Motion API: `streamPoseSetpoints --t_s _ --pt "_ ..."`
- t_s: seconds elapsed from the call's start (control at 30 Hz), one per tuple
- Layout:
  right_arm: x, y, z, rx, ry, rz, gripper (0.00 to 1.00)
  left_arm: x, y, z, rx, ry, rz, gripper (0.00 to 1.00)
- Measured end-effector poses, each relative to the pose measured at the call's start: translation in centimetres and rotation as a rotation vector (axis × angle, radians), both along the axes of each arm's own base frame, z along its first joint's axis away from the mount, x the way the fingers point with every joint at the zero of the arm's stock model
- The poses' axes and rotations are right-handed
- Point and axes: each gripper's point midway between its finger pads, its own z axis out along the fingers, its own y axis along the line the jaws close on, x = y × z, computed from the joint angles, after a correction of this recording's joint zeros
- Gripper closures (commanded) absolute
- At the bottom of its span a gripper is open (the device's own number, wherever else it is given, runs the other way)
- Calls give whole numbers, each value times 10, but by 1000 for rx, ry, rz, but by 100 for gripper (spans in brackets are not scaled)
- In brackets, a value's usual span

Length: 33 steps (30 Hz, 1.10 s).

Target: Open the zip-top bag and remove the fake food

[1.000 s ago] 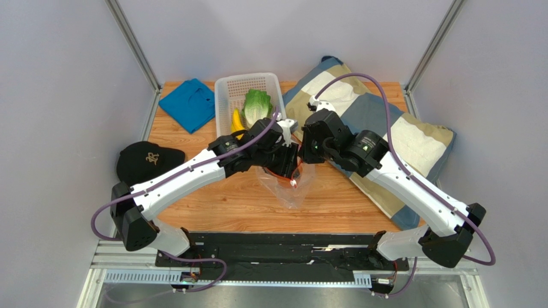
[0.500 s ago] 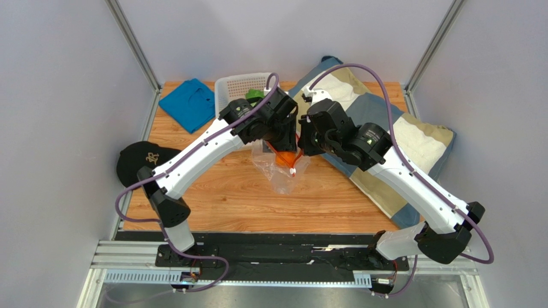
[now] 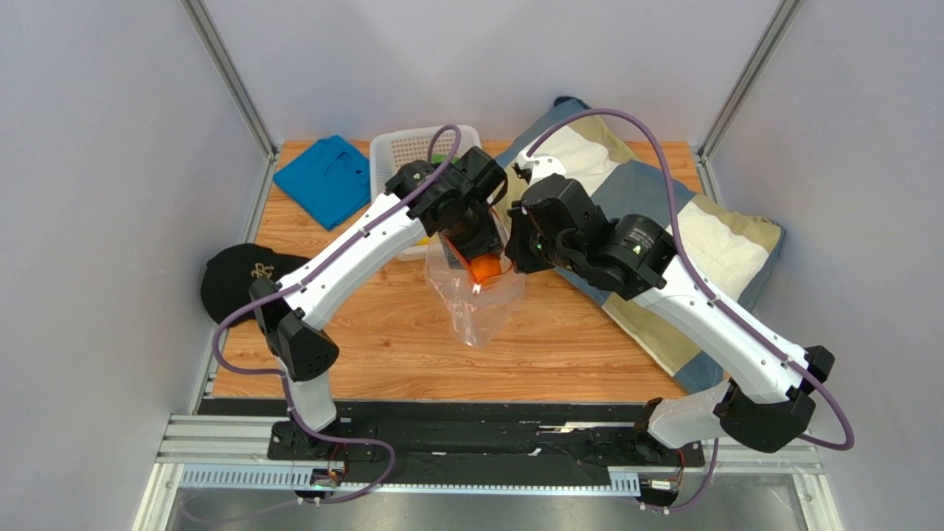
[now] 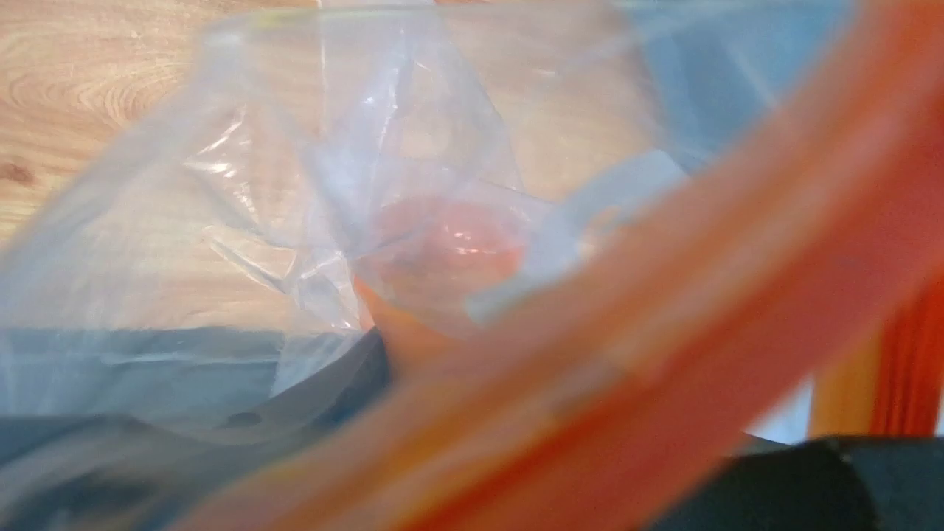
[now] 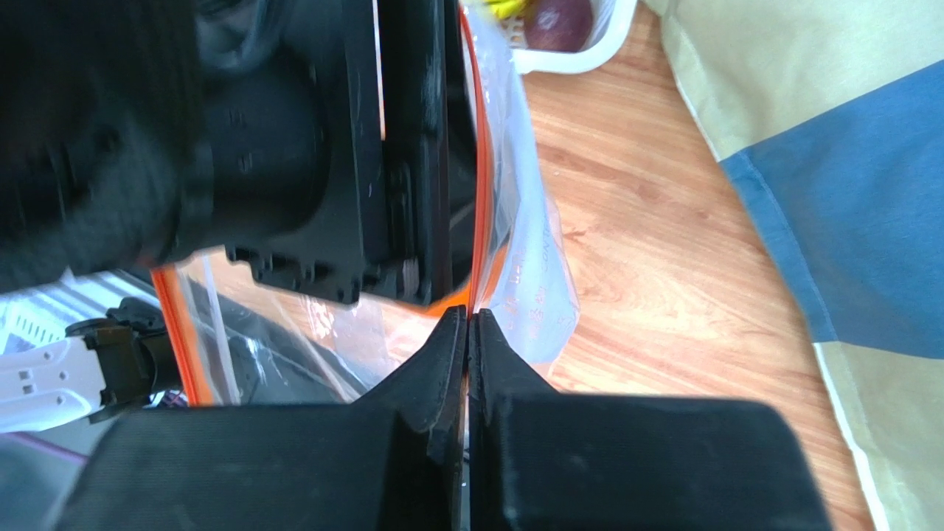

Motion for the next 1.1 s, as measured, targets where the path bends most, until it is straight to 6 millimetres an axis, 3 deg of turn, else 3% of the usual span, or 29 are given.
streamPoseSetpoints --t_s 0.2,0.27,0.3,0.43,0.57,0.63,0.67,0.9,1.03,1.1 --pt "-1 2 -7 -11 13 -32 99 4 -3 3 -46 12 60 100" --pt "0 -2 -14 -33 13 -45 80 4 -7 4 -78 1 51 100" --pt "0 -4 -19 -45 18 -47 62 3 -8 4 -93 -1 44 100" --pt "-1 -6 -26 -42 51 -44 48 -9 -17 10 -194 -7 -23 100" --pt "-2 -25 -22 43 97 -63 20 -12 -21 13 -240 -32 -95 100" --pt "-6 -35 -20 81 109 -66 14 -13 -23 12 -248 -36 -132 100" --pt "-10 -37 -18 100 108 -59 7 -14 -24 11 -249 -40 -159 100" --pt "-70 -39 -28 280 114 158 2 -21 -40 19 -313 -89 -353 100" --pt "-92 -35 -49 362 101 262 0 -26 -51 24 -405 -116 -410 100" --pt "-99 -34 -69 373 110 294 0 -27 -54 29 -443 -120 -424 100"
